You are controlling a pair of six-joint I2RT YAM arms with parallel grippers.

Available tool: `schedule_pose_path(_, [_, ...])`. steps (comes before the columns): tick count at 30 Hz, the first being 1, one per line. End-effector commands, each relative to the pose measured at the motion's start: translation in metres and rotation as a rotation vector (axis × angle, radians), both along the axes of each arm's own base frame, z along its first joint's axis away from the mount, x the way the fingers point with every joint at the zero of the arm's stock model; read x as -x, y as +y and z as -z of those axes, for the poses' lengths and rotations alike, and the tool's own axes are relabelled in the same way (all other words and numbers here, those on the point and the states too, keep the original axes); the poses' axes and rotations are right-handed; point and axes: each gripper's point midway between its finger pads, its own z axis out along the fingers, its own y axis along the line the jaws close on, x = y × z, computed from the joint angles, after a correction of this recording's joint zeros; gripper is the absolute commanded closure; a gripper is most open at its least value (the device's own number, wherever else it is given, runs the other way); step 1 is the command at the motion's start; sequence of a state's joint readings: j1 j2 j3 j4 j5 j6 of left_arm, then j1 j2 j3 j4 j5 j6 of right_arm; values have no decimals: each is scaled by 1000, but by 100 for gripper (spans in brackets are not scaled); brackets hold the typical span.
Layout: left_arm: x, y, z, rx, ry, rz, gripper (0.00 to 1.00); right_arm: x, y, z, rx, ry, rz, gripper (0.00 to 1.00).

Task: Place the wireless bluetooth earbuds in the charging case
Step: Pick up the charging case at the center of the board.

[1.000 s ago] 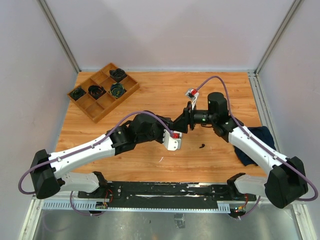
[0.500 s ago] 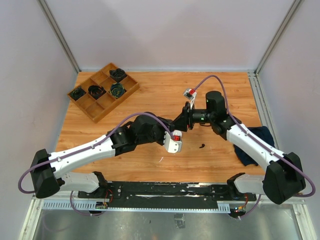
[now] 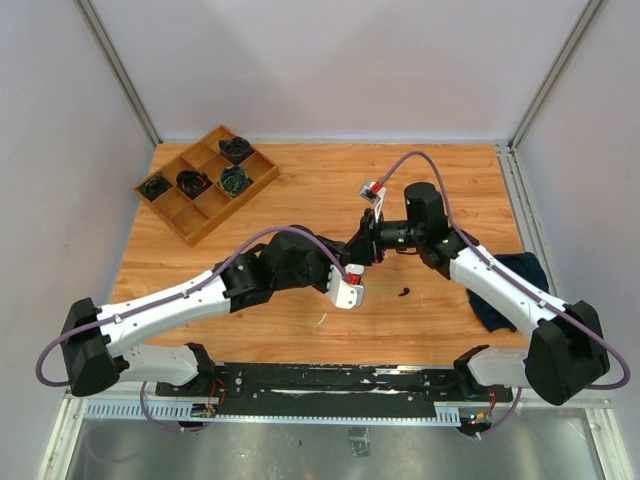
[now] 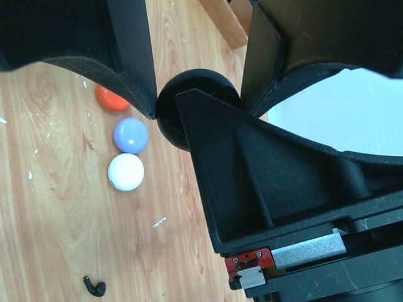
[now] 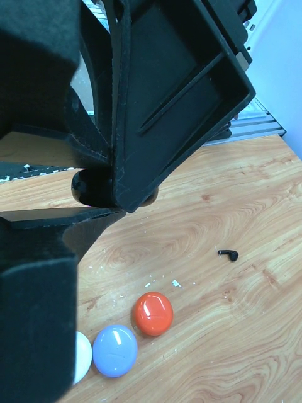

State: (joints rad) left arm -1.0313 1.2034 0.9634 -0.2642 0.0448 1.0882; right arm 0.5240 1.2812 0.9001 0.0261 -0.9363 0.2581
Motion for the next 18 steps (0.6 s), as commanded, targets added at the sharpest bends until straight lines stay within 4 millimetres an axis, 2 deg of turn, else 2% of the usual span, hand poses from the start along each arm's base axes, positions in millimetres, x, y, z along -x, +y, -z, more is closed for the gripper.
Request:
schedule_pose_path(1, [1,-2,-13,52,-5,-17,45,3,1,-17,-20,-72,-30,92])
schedule_pose_path(9, [1,5,-17,182,50,-111,31,-7,-11,-30,-75,-125,45,97])
schedule_pose_path(18, [3,1,-21,473,227,-239,22,-19,-29,-47,-178,-206,169,99])
